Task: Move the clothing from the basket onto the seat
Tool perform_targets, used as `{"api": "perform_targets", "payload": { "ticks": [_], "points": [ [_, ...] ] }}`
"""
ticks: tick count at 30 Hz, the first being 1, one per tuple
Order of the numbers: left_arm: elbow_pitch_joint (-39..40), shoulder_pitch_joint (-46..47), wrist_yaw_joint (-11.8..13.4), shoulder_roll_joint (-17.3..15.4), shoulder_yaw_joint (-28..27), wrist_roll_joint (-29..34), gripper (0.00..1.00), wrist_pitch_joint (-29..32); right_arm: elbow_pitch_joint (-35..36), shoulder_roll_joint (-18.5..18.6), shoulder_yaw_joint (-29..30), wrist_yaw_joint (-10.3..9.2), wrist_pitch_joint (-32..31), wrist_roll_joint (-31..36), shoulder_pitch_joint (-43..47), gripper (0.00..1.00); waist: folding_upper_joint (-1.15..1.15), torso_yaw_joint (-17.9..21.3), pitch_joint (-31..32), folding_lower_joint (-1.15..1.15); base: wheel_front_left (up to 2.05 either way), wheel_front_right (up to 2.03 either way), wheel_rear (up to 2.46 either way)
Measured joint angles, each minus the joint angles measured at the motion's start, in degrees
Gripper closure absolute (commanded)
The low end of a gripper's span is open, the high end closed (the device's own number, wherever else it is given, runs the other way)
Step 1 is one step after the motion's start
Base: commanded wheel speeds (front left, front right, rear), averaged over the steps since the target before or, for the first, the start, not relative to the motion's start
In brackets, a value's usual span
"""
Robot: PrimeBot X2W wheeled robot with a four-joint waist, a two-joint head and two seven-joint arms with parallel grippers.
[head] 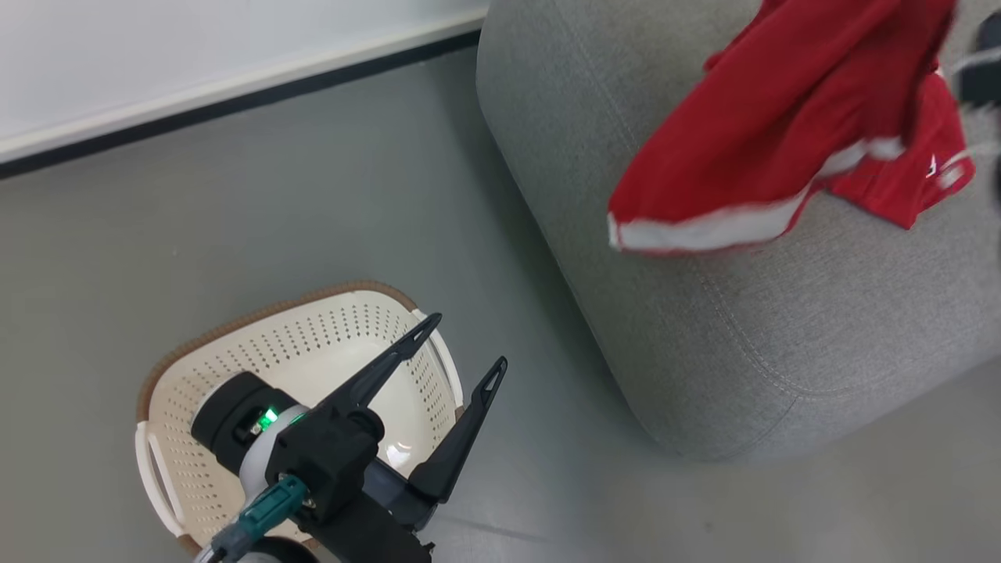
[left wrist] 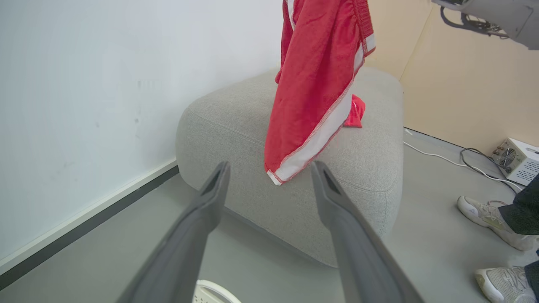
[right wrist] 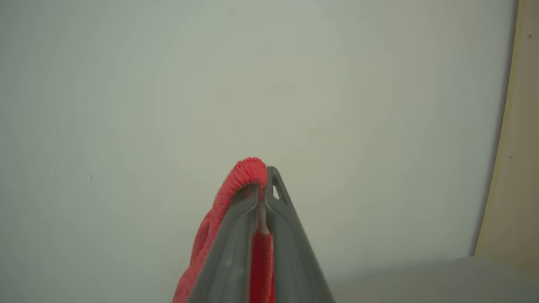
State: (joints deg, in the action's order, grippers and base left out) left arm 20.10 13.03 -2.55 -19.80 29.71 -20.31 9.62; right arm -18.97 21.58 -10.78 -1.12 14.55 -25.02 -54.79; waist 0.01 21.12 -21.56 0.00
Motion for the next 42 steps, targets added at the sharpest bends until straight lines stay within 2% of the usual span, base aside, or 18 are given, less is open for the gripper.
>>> {"api": "perform_targets", "payload": {
  "ticks": [7,10,19,23,29,42],
  "points": [
    [1.63,2.26,-0.54,-0.52,-0.15,0.24,0.00,0.93,-0.18,5.04,4.67,-2.40,-1.36,-0.04,-7.34,1.00,0.00,-0.27,-3.74,0.00,0.00,0.00,0.00],
    [2.24,2.46,-0.58,-0.74,-0.15,0.24,0.00,1.38,-0.62,6.66,5.87,-2.54,-2.00,0.09,-9.11,1.00,0.00,-0.47,-4.77,0.00,0.00,0.00,0.00],
    [4.65,4.71,-1.52,-1.69,-0.08,0.31,0.00,2.46,-3.89,16.84,12.45,-3.53,-4.72,0.51,-14.25,1.00,0.00,-1.73,-9.15,0.00,0.00,0.00,0.00],
    [5.38,5.54,-1.57,-2.15,-0.13,0.32,0.00,2.97,-6.27,19.83,13.74,-4.16,-5.98,0.98,-14.86,1.00,-0.01,-2.40,-11.11,0.00,0.00,0.00,0.00],
    [6.17,5.76,-2.03,-3.30,-0.91,0.32,0.00,3.24,-10.27,18.89,12.68,-4.17,-7.34,1.38,-12.63,1.00,0.00,-3.09,-13.98,0.00,0.00,0.00,0.00],
    [6.36,8.01,-2.58,-3.99,-1.13,0.32,0.00,3.67,-21.08,10.72,10.21,-4.16,-7.84,-0.01,-6.48,1.00,-0.01,-3.70,-17.45,0.00,0.00,0.00,0.00]
  ]
}}
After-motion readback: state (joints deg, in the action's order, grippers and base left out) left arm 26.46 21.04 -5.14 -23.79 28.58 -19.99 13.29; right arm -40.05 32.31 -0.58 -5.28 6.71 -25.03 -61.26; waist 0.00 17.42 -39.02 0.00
